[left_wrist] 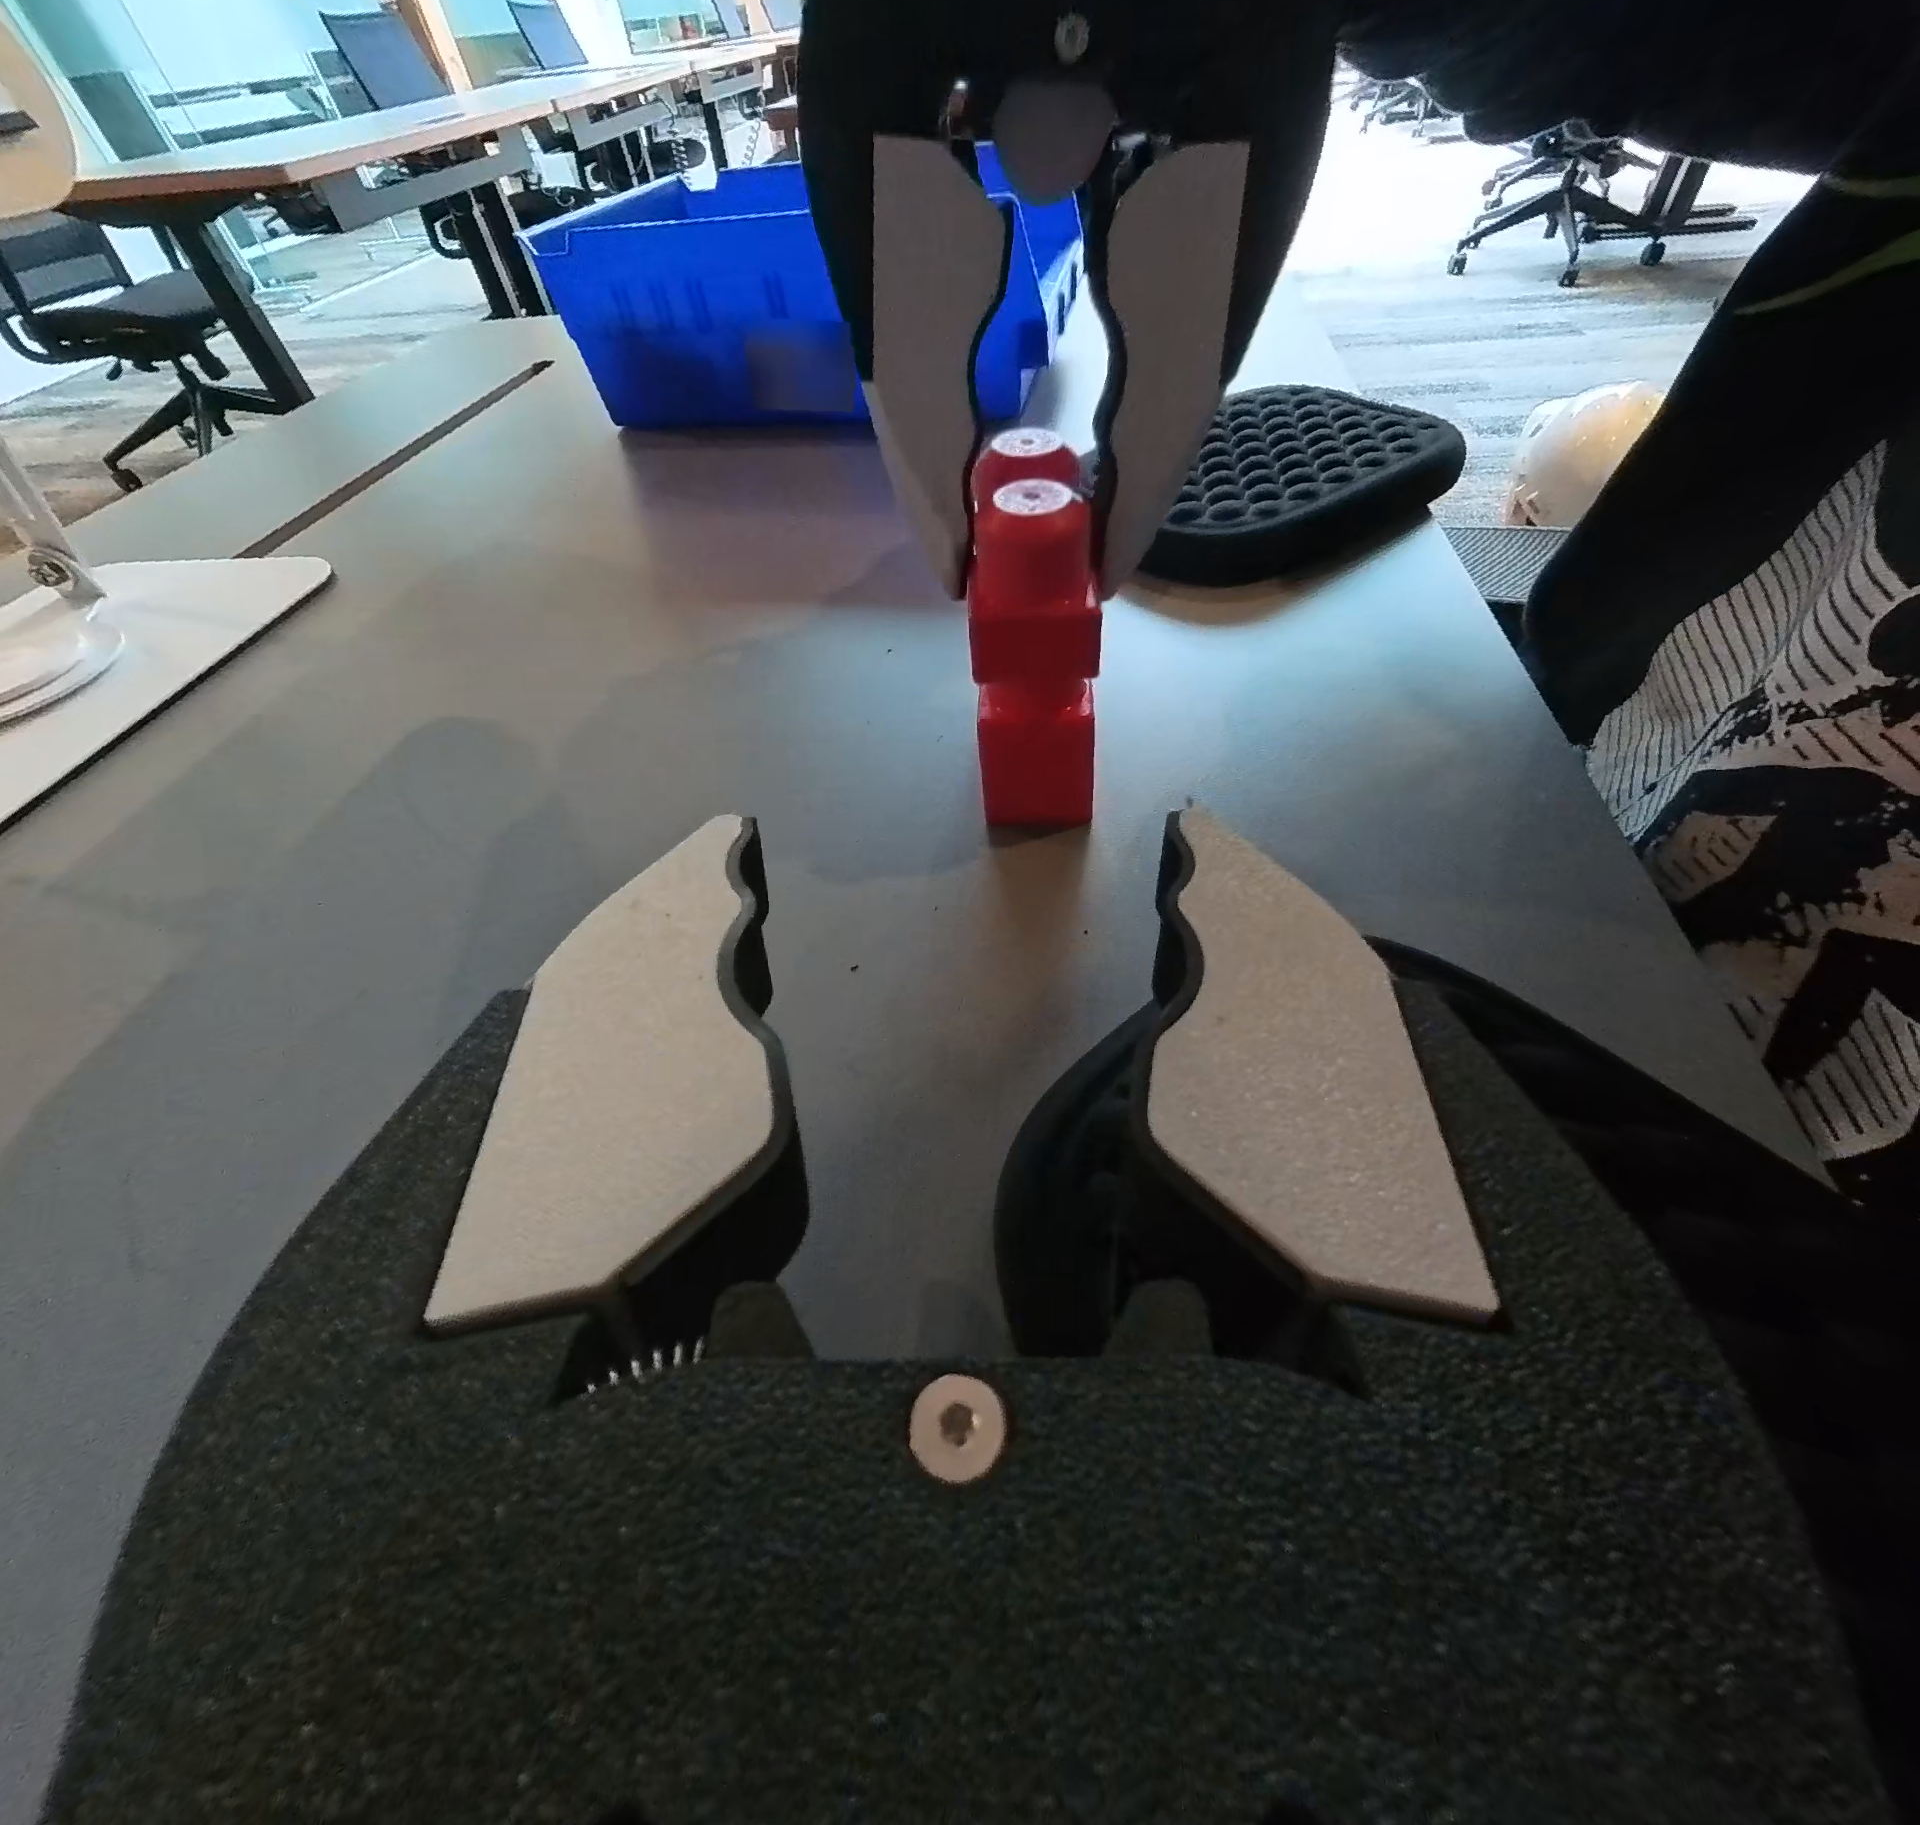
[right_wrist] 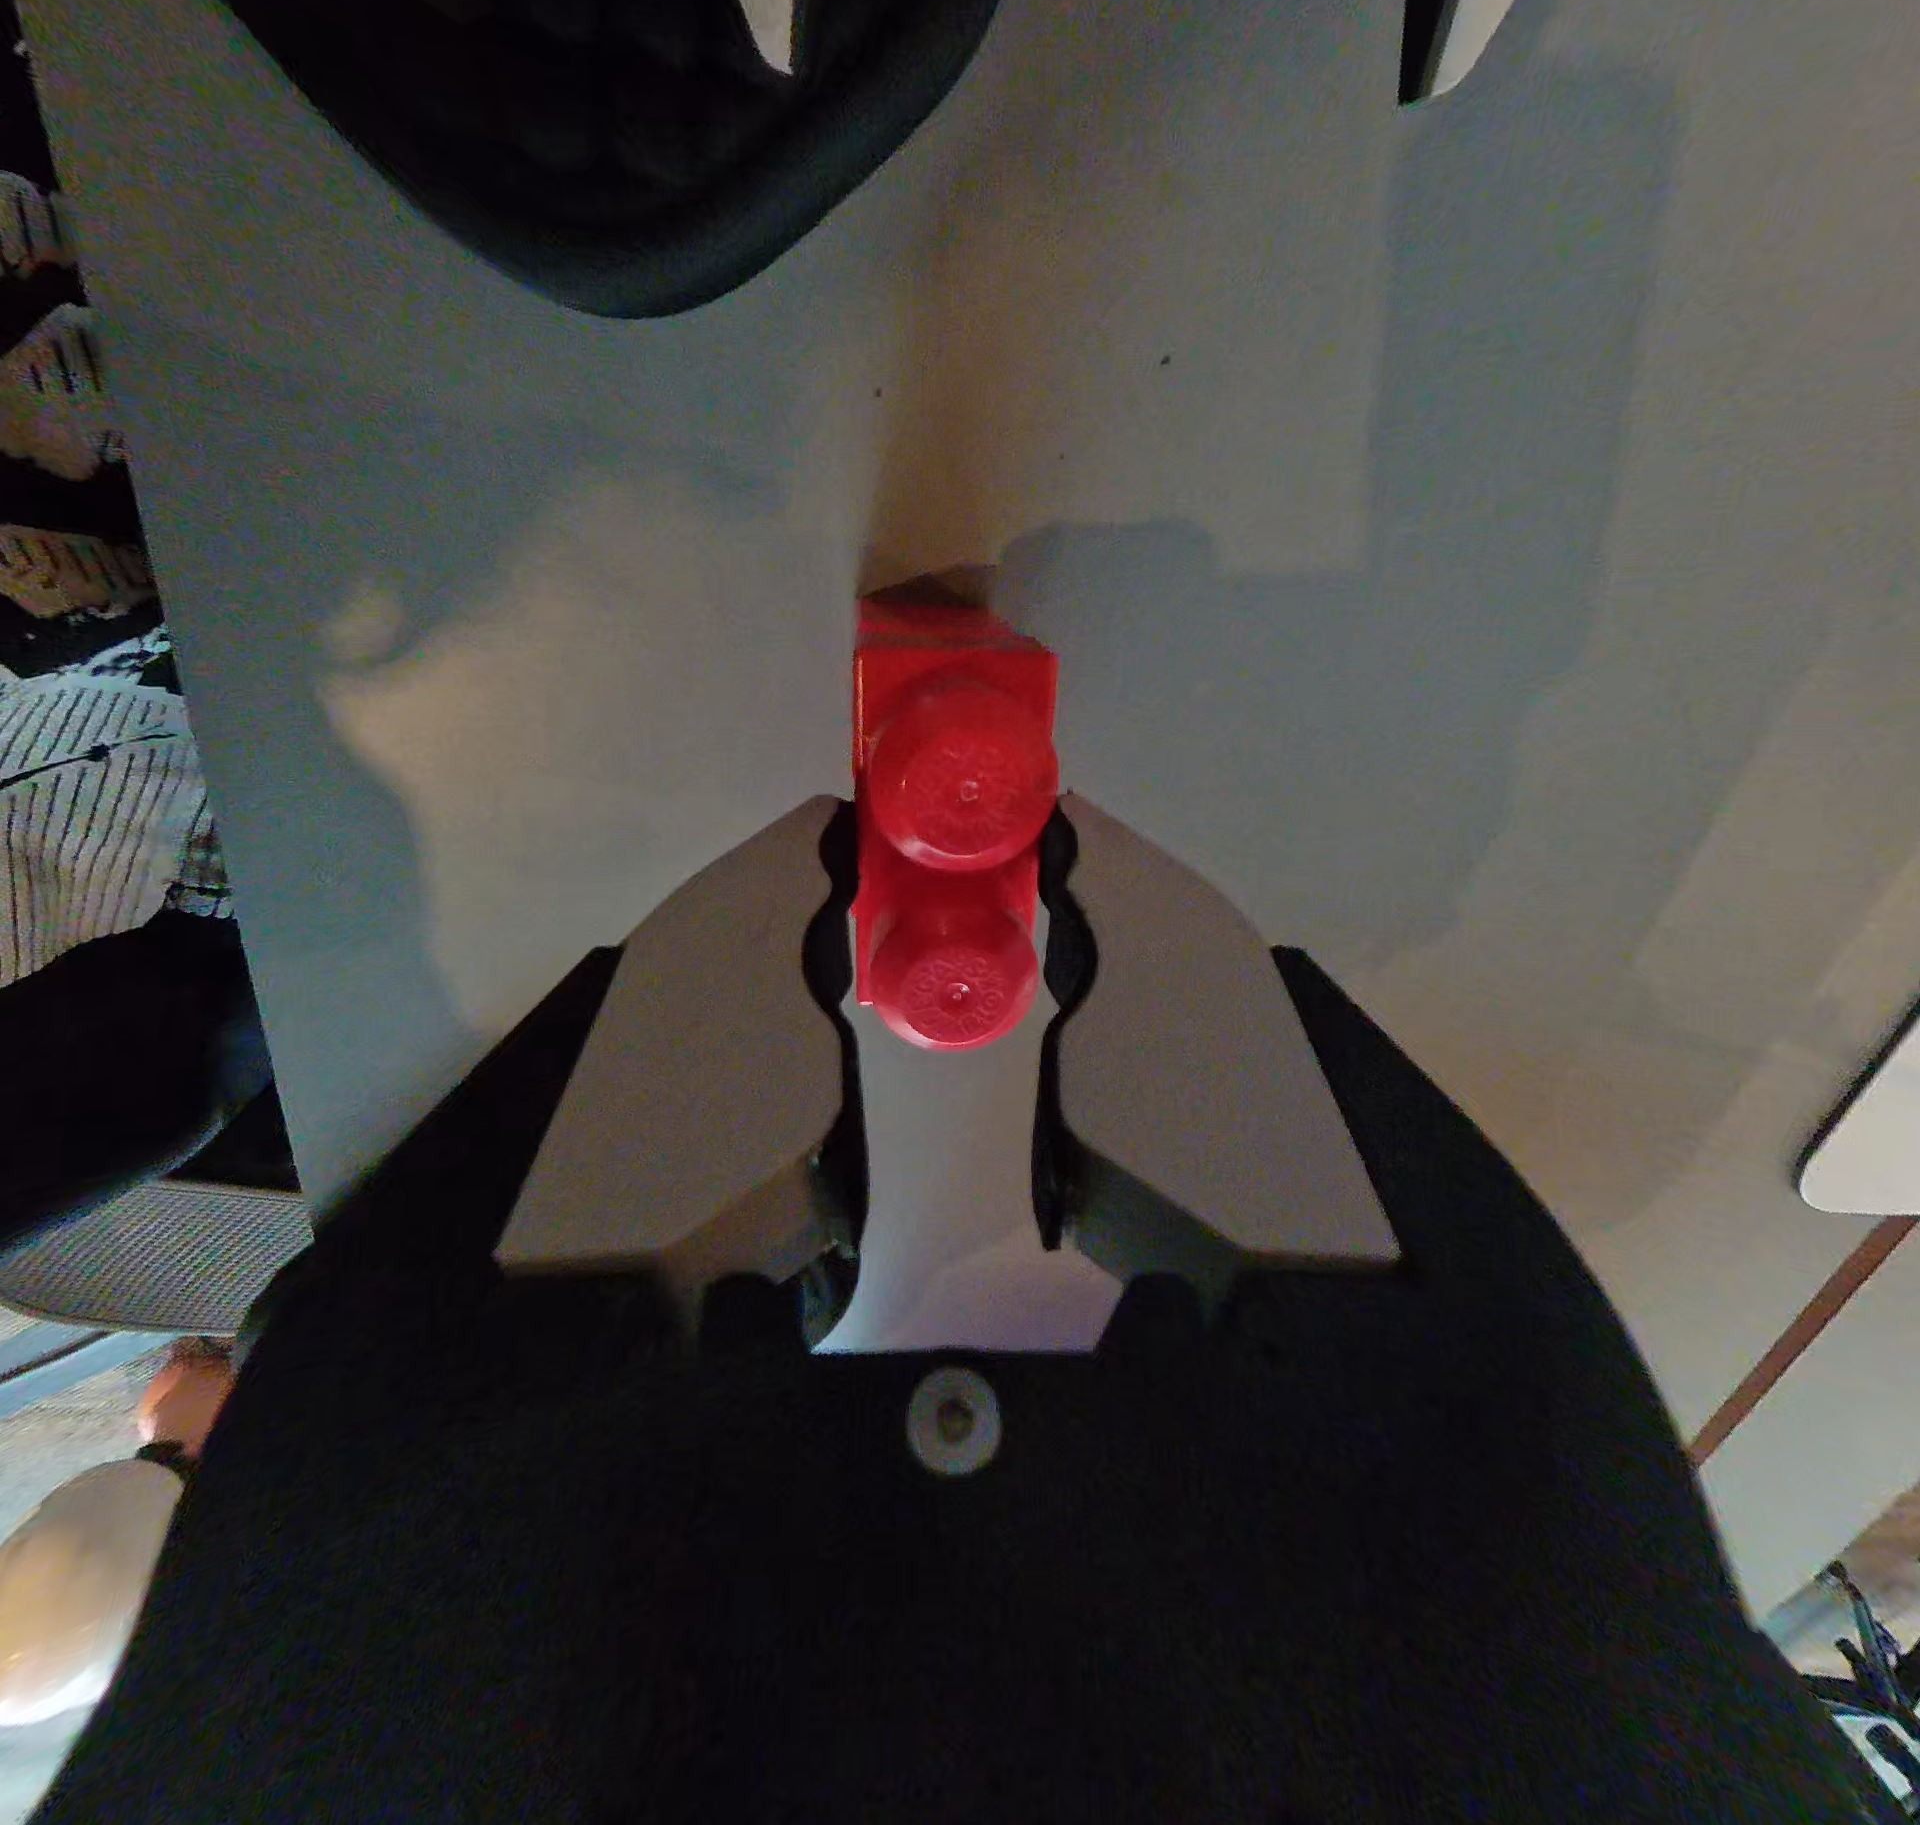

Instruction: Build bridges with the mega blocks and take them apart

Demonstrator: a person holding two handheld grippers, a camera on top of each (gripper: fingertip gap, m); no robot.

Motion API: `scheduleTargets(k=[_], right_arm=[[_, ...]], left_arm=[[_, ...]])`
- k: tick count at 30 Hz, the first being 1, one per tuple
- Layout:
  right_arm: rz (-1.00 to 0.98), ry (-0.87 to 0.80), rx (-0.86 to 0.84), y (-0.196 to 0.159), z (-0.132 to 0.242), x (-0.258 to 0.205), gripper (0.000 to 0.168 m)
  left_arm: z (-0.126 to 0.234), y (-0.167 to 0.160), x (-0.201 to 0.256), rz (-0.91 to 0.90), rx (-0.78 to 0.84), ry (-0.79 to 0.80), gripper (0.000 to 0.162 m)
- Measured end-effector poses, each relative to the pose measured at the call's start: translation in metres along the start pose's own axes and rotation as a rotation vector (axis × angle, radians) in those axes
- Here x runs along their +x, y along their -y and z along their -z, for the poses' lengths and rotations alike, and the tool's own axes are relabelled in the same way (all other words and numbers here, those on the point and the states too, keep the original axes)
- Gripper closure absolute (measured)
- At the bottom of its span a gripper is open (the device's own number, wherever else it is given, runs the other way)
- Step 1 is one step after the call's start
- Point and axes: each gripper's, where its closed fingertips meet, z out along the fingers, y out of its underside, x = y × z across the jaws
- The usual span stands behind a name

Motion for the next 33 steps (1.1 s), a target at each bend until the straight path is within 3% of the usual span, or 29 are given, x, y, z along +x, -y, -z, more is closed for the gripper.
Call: scheduleTargets(k=[20, 33], right_arm=[[-0.029, 0.01, -0.014, -0.001, -0.011, -0.002, 0.135], [-0.081, 0.013, 0.093, -0.001, -0.016, -0.003, 0.135]], left_arm=[[0.0, -0.001, 0.0, 0.006, -0.007, -0.002, 0.093], [0.0, -0.001, -0.001, 0.019, -0.008, 0.001, 0.094]])
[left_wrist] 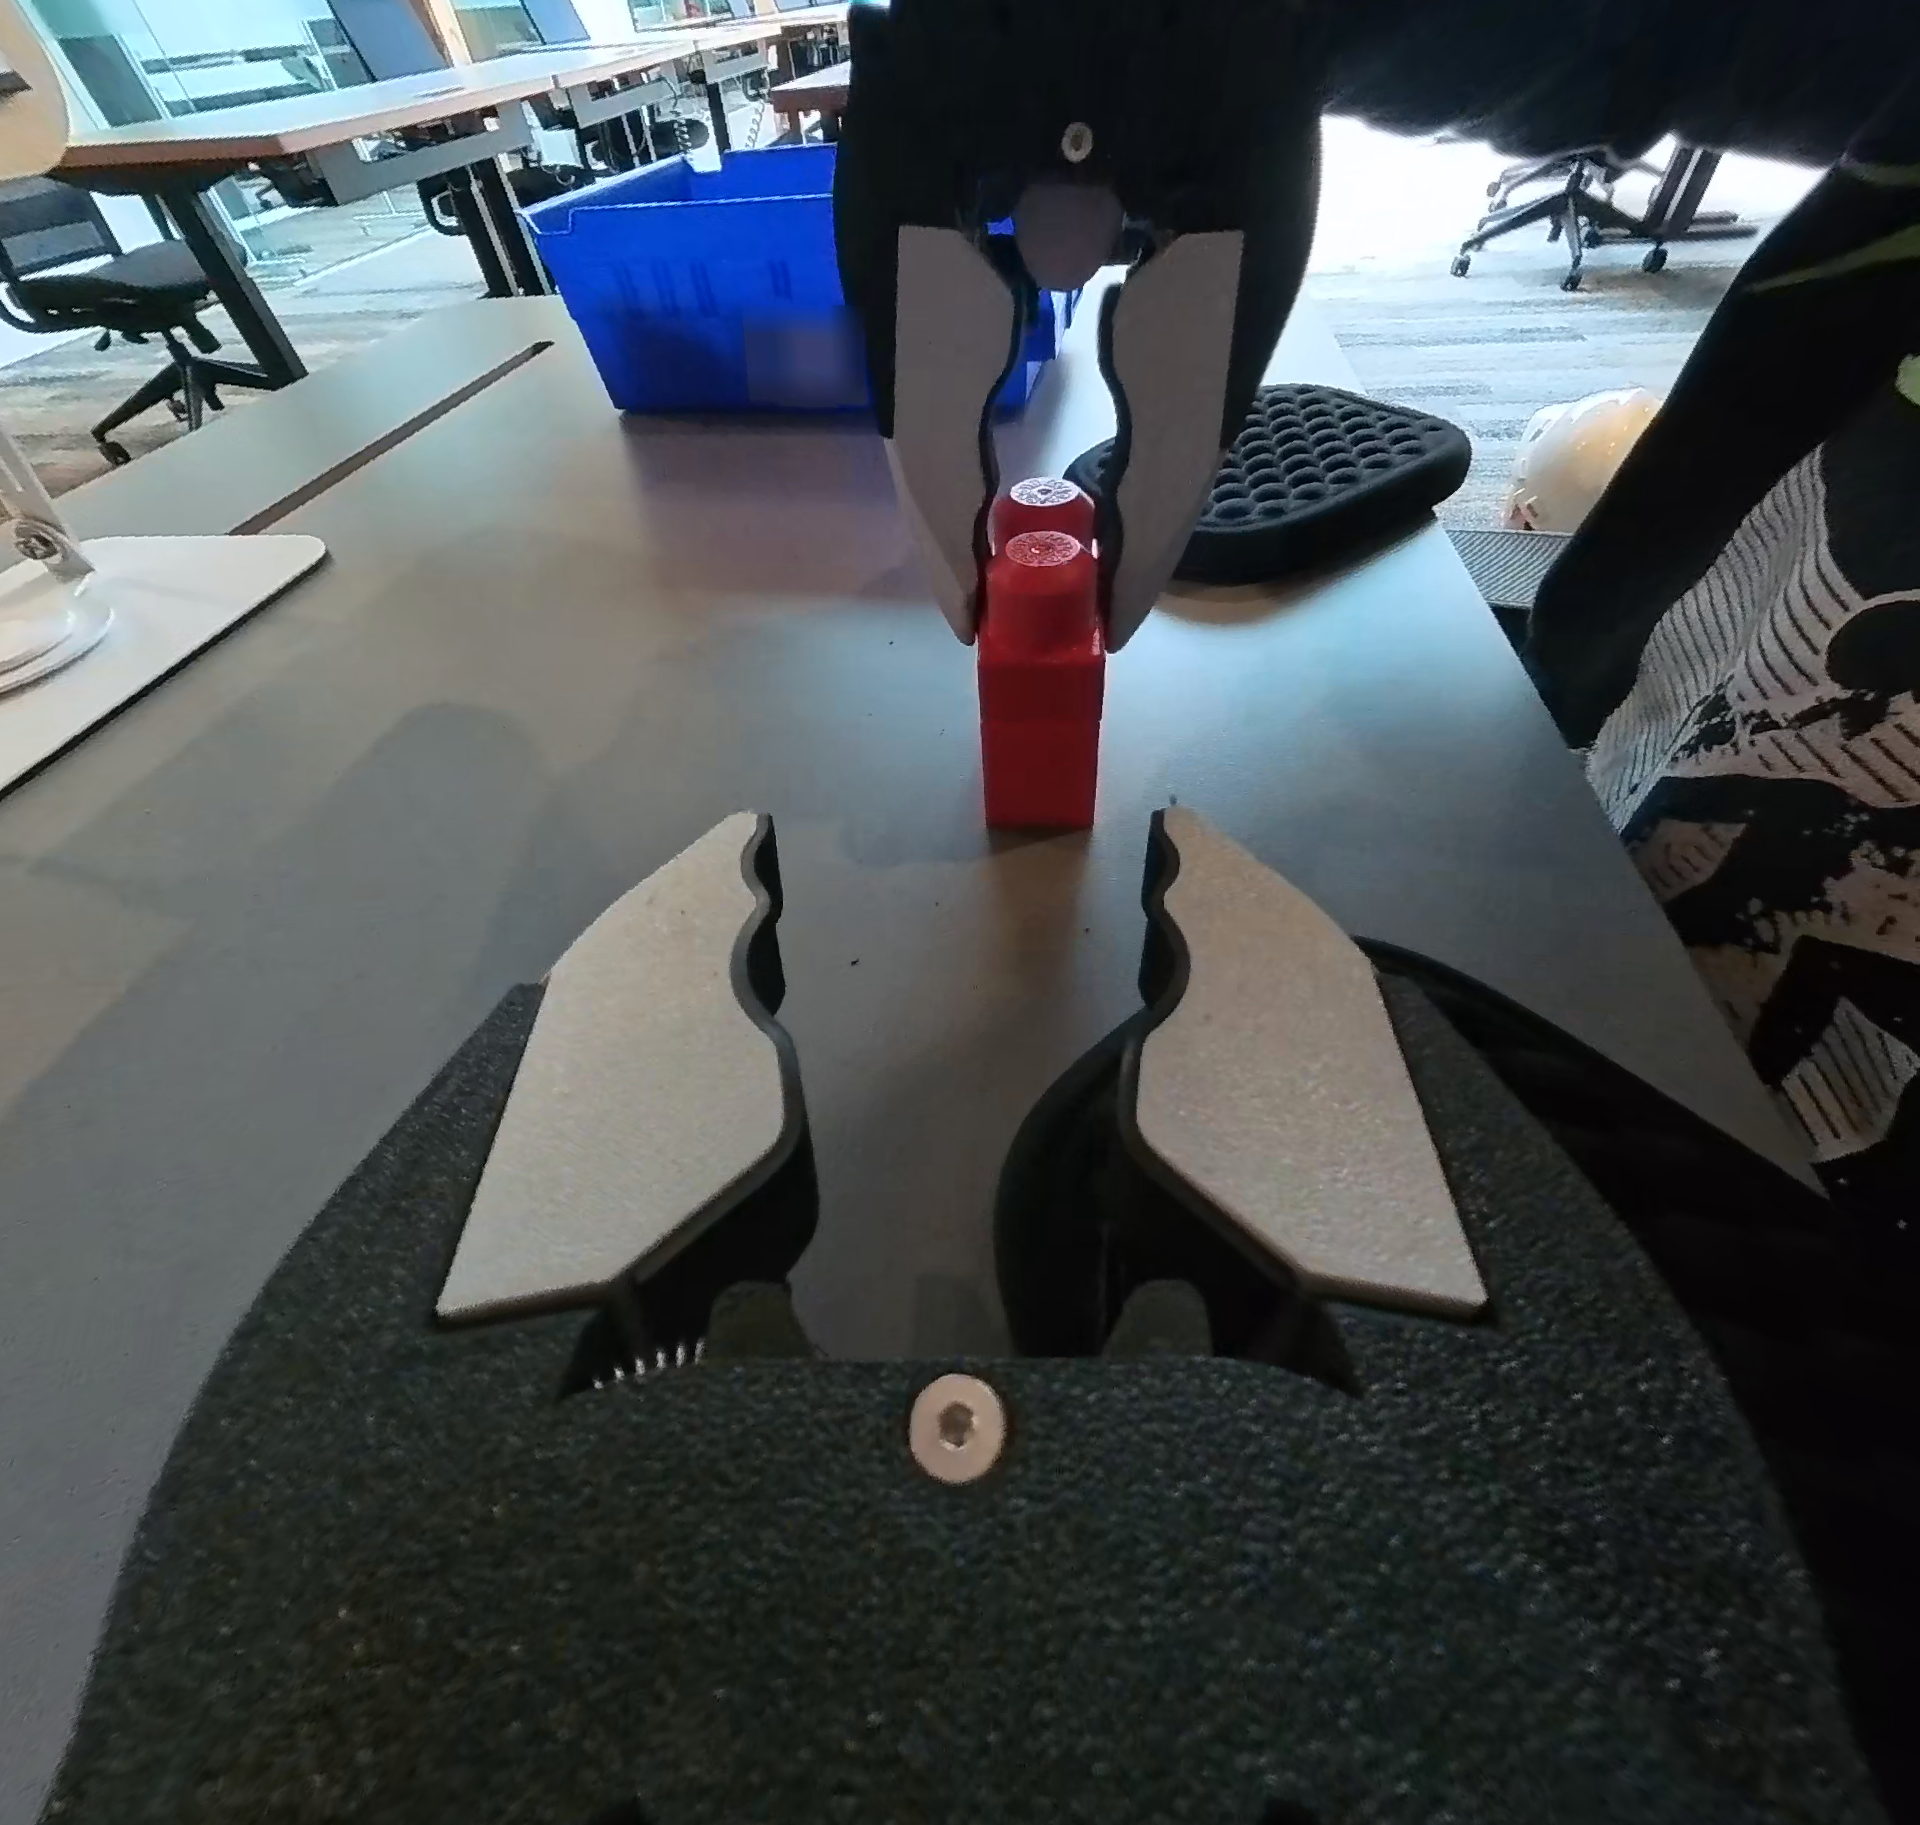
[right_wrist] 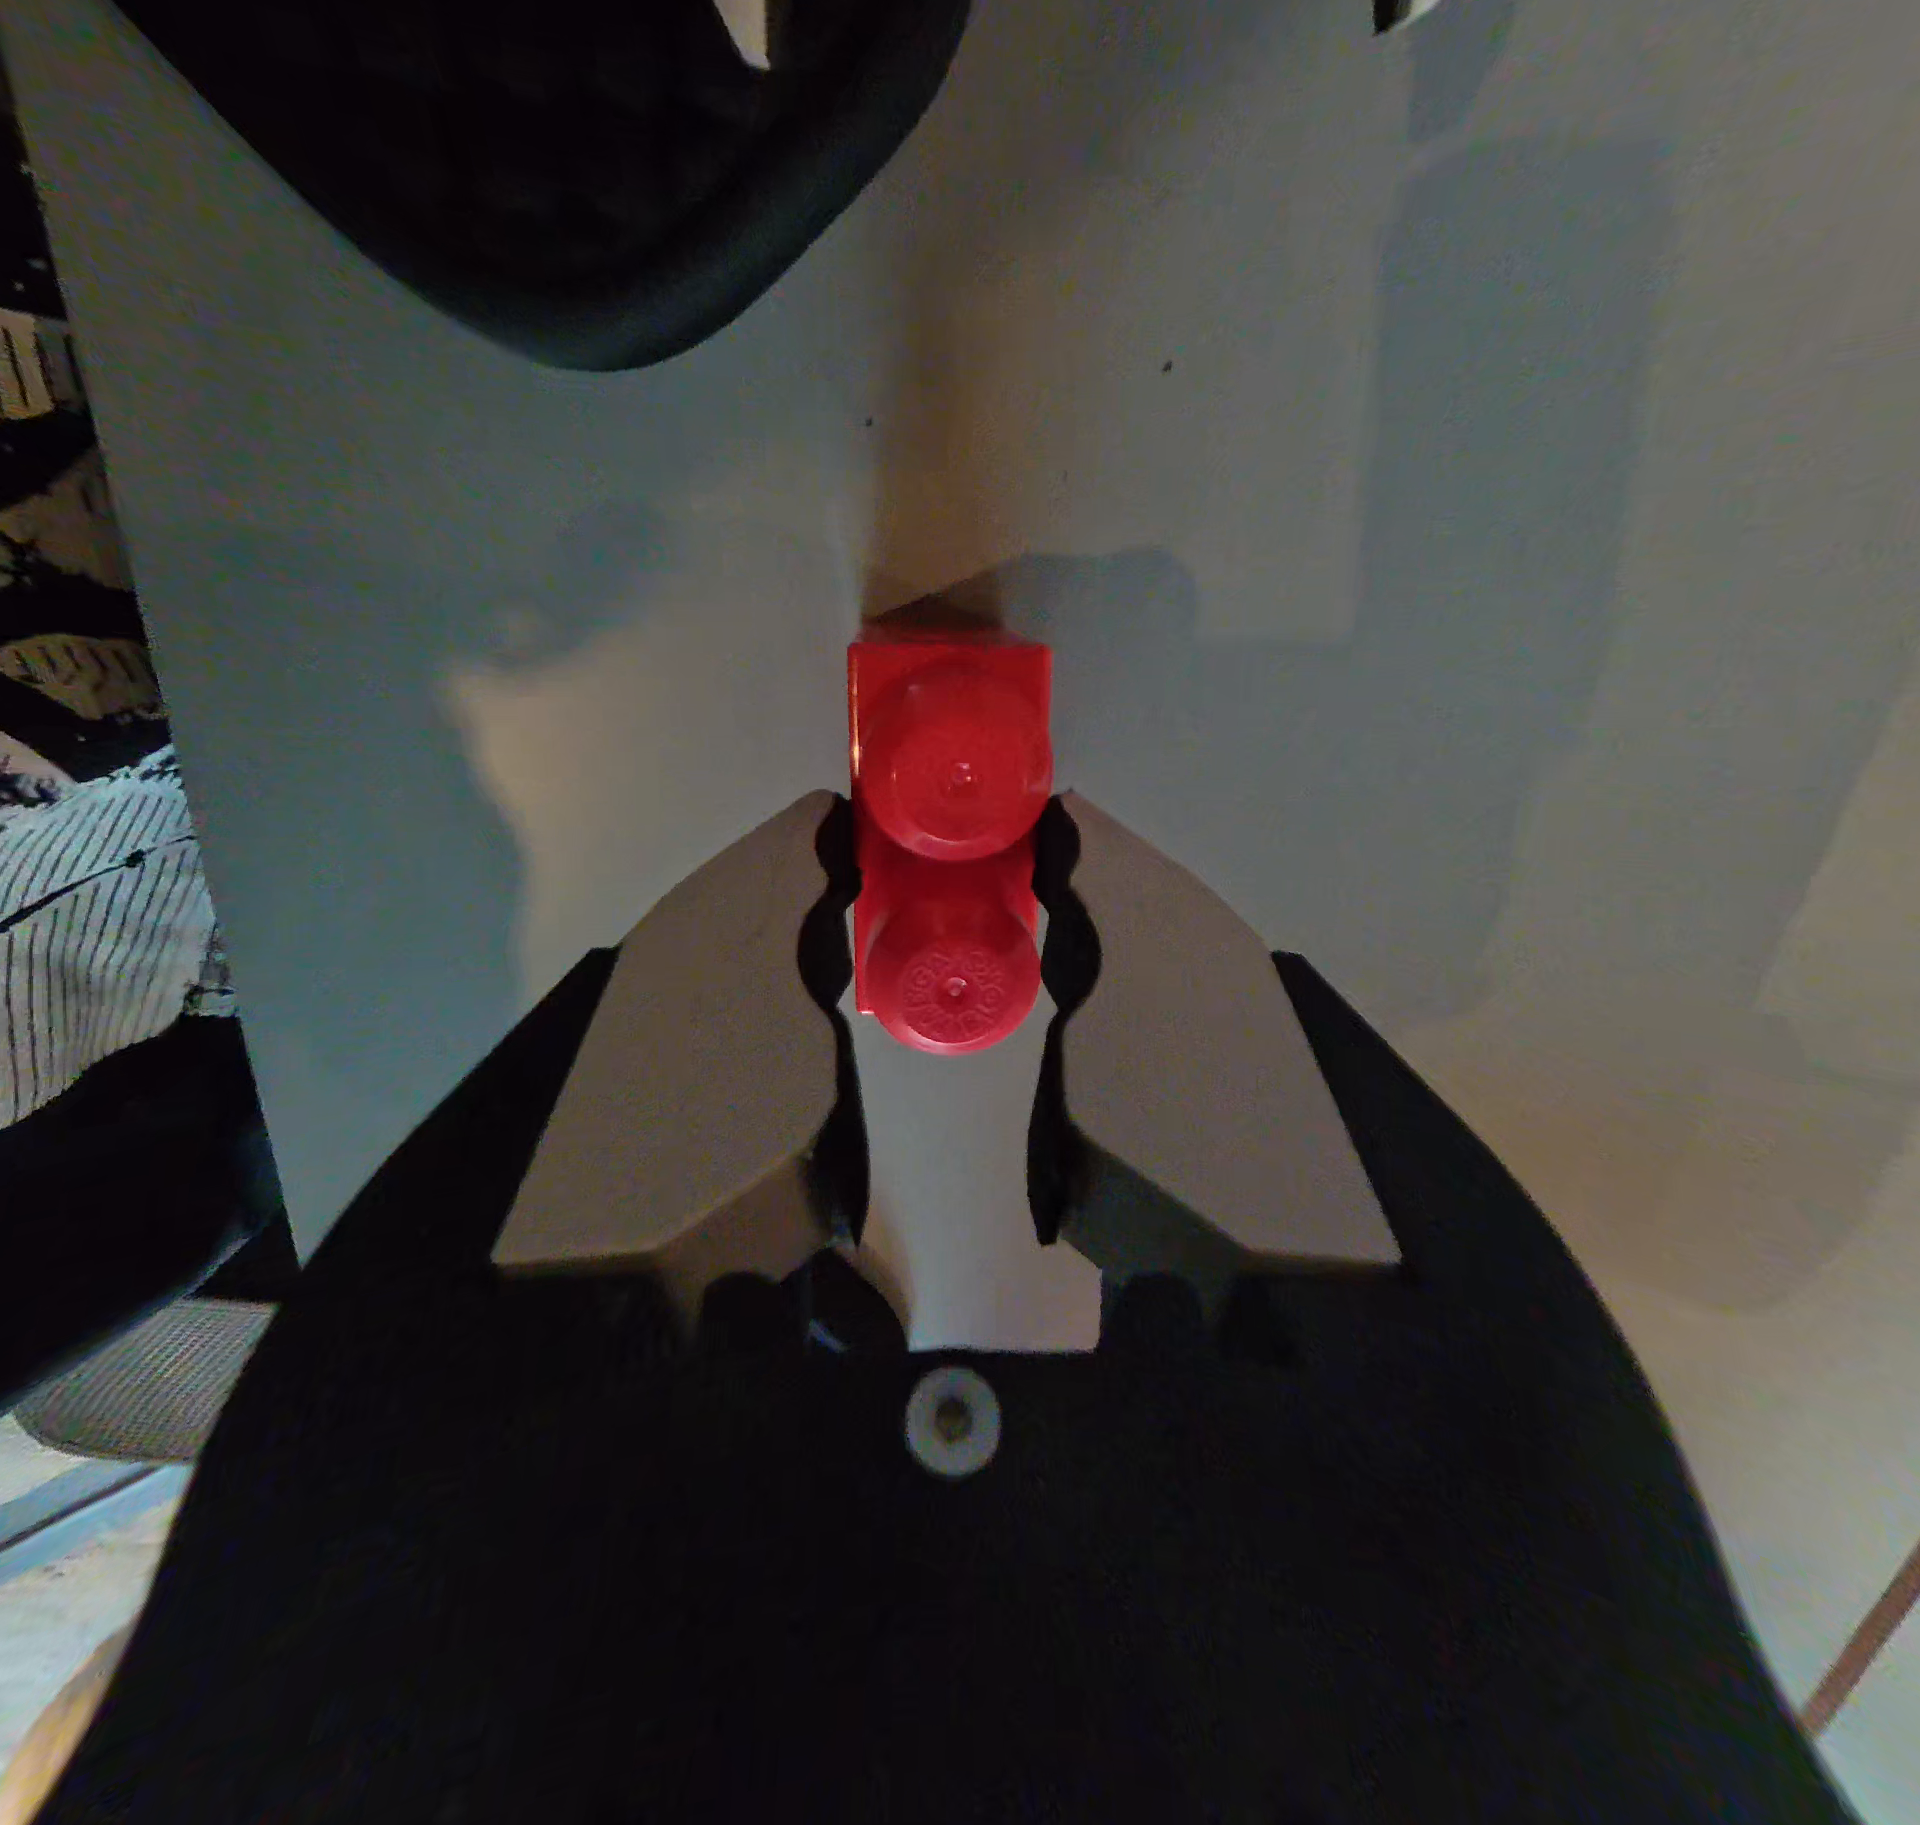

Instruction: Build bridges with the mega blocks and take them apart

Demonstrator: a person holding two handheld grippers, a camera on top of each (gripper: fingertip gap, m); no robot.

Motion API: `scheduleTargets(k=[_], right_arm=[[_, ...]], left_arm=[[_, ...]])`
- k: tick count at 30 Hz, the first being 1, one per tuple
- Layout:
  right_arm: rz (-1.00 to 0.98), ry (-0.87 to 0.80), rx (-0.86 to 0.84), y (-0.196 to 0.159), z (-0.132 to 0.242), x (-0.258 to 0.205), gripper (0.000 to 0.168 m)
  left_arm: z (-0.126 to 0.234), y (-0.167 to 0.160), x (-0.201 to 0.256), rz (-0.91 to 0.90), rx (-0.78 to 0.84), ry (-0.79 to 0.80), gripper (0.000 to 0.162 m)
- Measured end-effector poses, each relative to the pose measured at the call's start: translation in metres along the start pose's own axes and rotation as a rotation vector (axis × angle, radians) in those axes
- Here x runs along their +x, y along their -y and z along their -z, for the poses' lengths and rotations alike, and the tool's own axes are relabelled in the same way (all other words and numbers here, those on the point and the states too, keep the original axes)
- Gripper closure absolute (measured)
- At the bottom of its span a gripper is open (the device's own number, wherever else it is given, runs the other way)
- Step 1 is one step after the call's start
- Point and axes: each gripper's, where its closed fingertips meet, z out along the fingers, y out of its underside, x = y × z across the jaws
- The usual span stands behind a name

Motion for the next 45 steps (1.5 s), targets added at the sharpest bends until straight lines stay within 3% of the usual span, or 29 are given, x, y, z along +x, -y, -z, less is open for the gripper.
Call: scheduleTargets(k=[8, 39, 45], right_arm=[[0.018, -0.014, -0.084, -0.001, -0.001, 0.0, 0.135], [-0.006, -0.039, -0.043, -0.001, 0.0, 0.002, 0.134], [-0.129, -0.066, -0.027, -0.014, 0.033, 0.008, 0.135]], left_arm=[[0.0, 0.0, 0.0, 0.005, -0.002, -0.001, 0.095], [-0.002, -0.002, 0.003, -0.037, -0.019, -0.002, 0.096], [-0.001, -0.001, 0.003, -0.038, -0.011, 0.001, 0.097]])
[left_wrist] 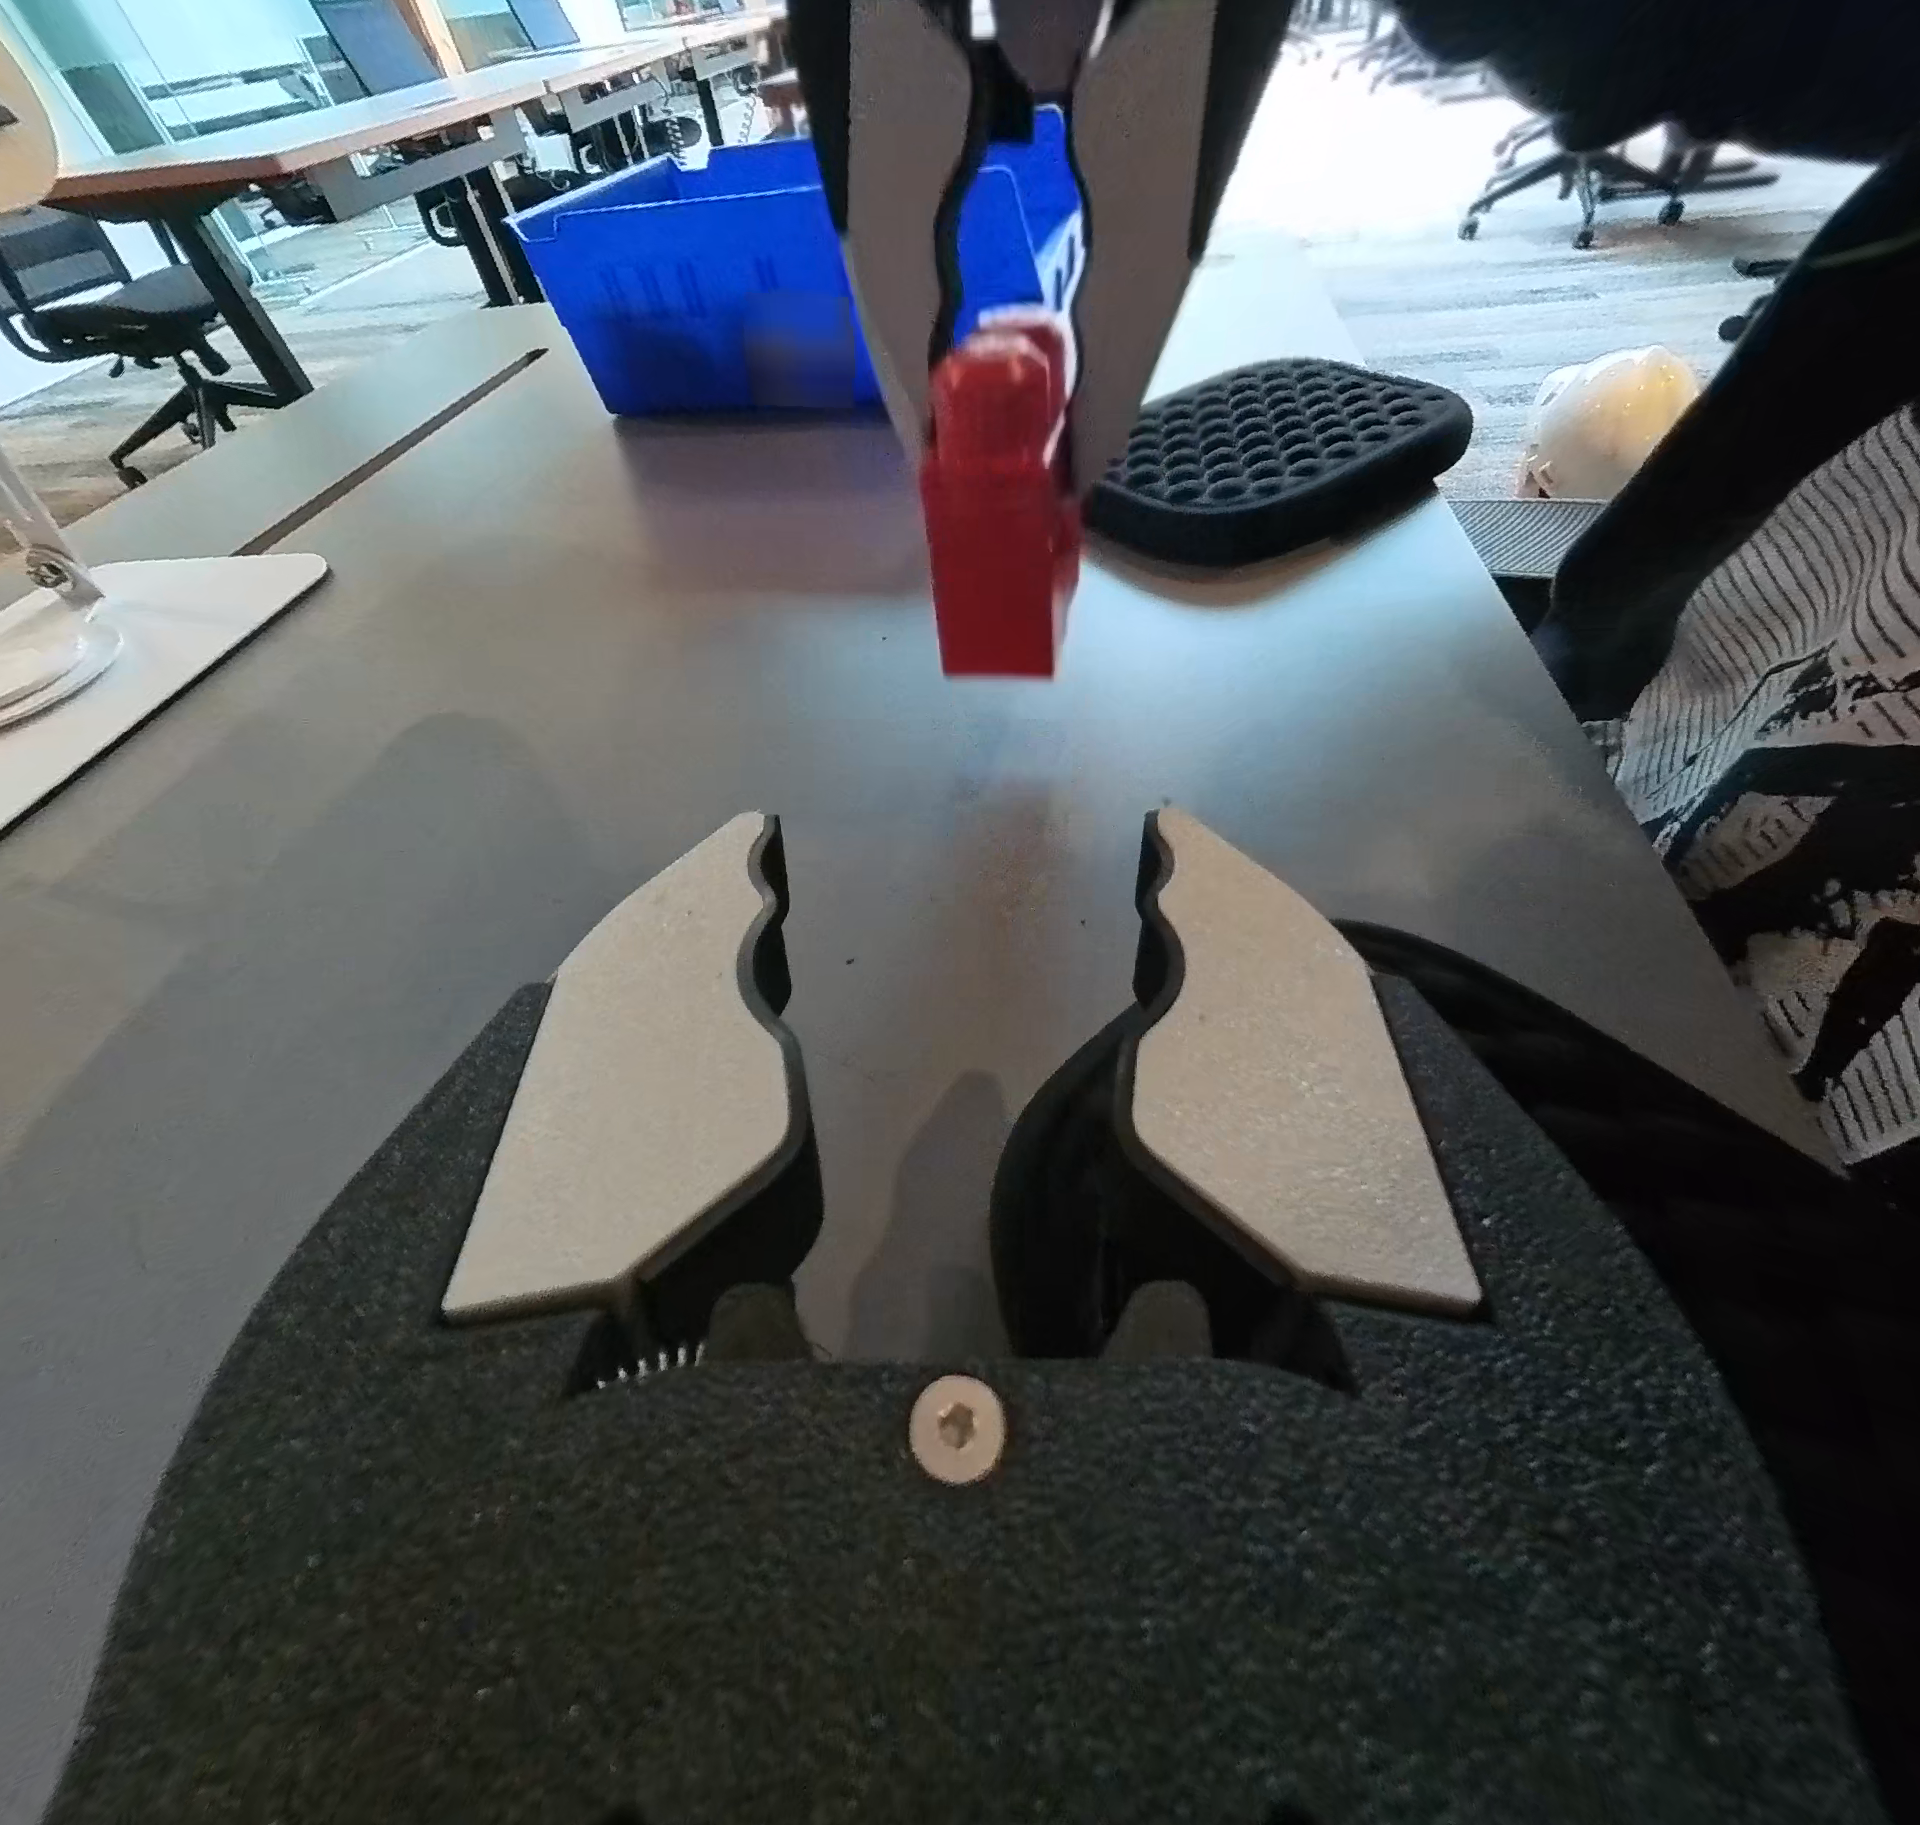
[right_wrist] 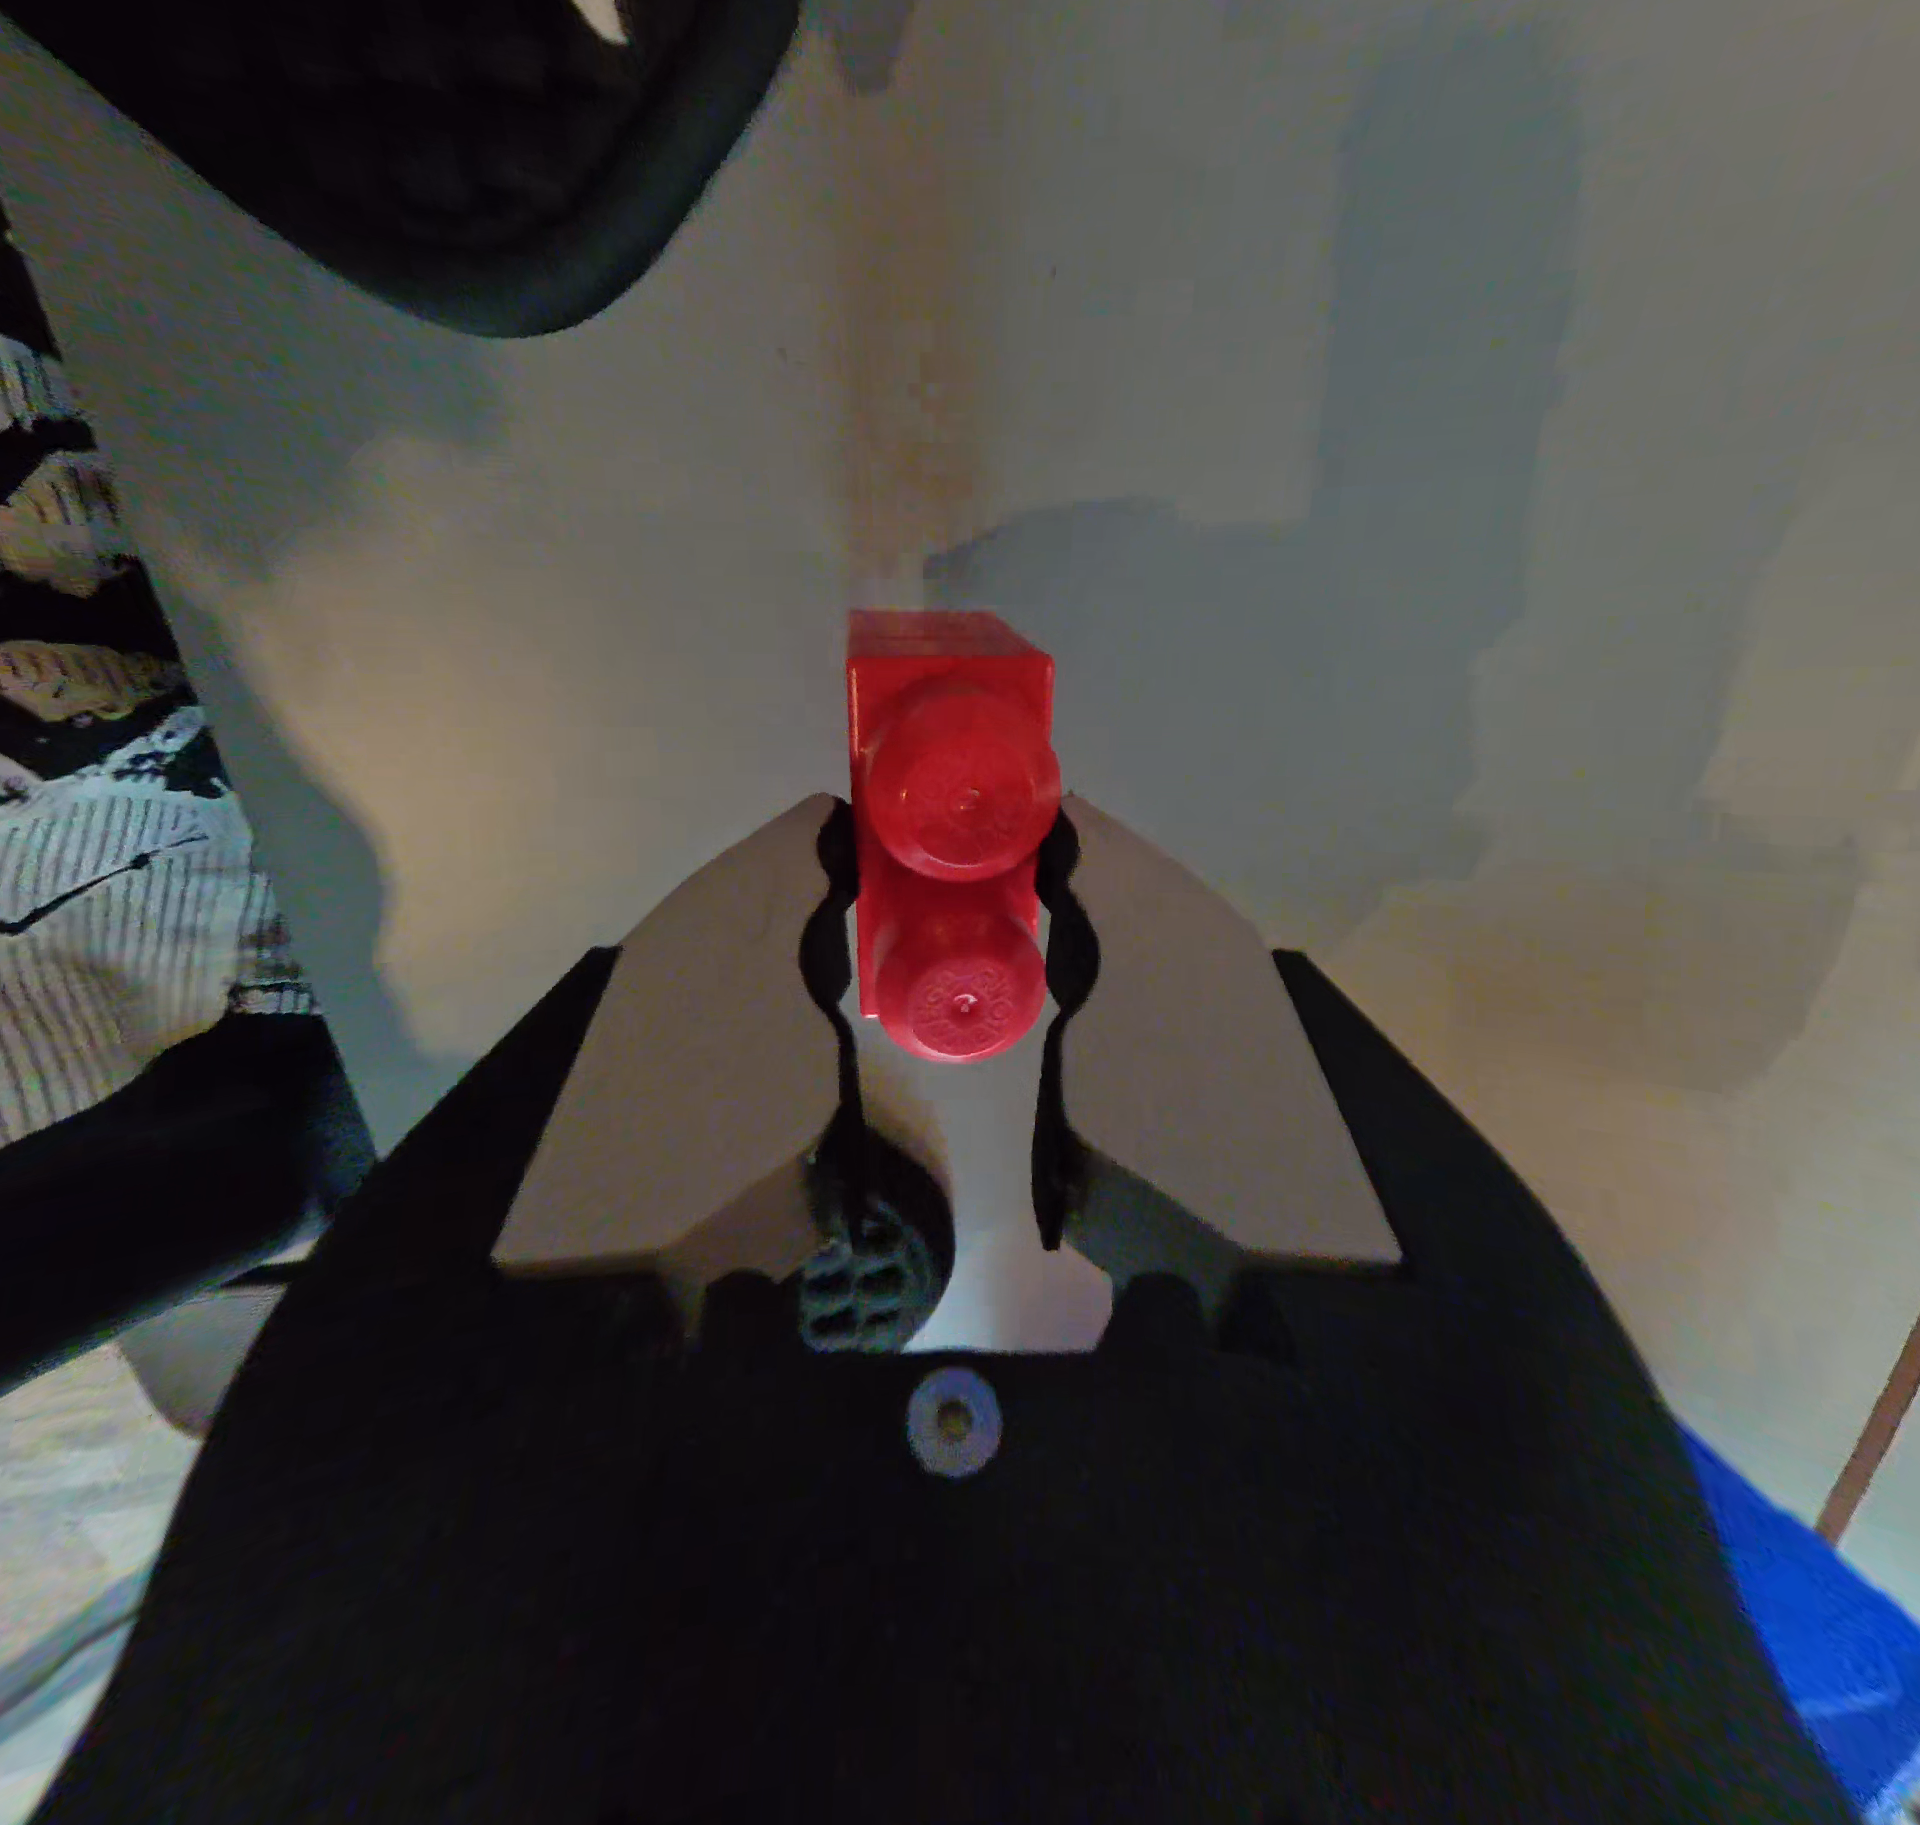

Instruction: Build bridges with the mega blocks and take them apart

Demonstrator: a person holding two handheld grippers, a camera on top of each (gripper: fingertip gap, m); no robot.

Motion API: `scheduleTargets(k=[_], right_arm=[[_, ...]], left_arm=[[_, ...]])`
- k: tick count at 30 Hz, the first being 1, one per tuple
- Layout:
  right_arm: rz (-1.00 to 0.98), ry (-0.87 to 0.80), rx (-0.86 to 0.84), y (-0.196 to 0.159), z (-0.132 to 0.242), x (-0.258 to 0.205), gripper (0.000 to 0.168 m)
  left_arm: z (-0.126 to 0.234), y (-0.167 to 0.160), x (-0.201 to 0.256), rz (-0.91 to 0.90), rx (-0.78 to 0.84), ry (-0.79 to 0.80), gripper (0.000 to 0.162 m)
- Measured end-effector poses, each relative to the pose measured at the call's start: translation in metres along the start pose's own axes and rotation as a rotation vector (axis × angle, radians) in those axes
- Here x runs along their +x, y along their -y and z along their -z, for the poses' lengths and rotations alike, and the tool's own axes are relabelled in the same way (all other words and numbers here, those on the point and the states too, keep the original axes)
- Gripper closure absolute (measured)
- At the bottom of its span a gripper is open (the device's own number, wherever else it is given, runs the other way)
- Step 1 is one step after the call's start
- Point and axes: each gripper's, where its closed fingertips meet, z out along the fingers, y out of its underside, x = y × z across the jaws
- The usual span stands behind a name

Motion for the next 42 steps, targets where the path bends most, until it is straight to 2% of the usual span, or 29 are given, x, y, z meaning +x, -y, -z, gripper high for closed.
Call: scheduleTargets(k=[6, 13, 18, 23, 27, 33, 42], right_arm=[[-0.213, -0.057, -0.01, -0.055, 0.066, 0.031, 0.134], [-0.523, -0.202, -0.181, -0.18, 0.139, 0.067, 0.134], [-0.793, -0.268, -0.253, -0.271, 0.166, 0.08, 0.134], [-1.059, -0.295, -0.28, -0.349, 0.156, 0.095, 0.134], [-1.237, -0.319, -0.255, -0.391, 0.135, 0.115, 0.134], [-1.366, -0.354, -0.227, -0.42, 0.11, 0.142, 0.134], [-1.425, -0.383, -0.253, -0.438, 0.086, 0.168, 0.134]], left_arm=[[0.0, 0.001, -0.002, 0.008, 0.004, 0.007, 0.098], [0.001, 0.001, -0.002, 0.009, 0.007, 0.009, 0.099], [0.001, 0.001, -0.002, 0.005, 0.006, 0.01, 0.1], [0.001, 0.001, -0.002, 0.009, 0.009, 0.011, 0.1], [0.002, 0.003, -0.004, 0.021, 0.022, 0.015, 0.101], [0.003, 0.003, -0.004, 0.023, 0.024, 0.014, 0.101], [0.001, 0.001, -0.001, 0.005, 0.009, 0.007, 0.102]])
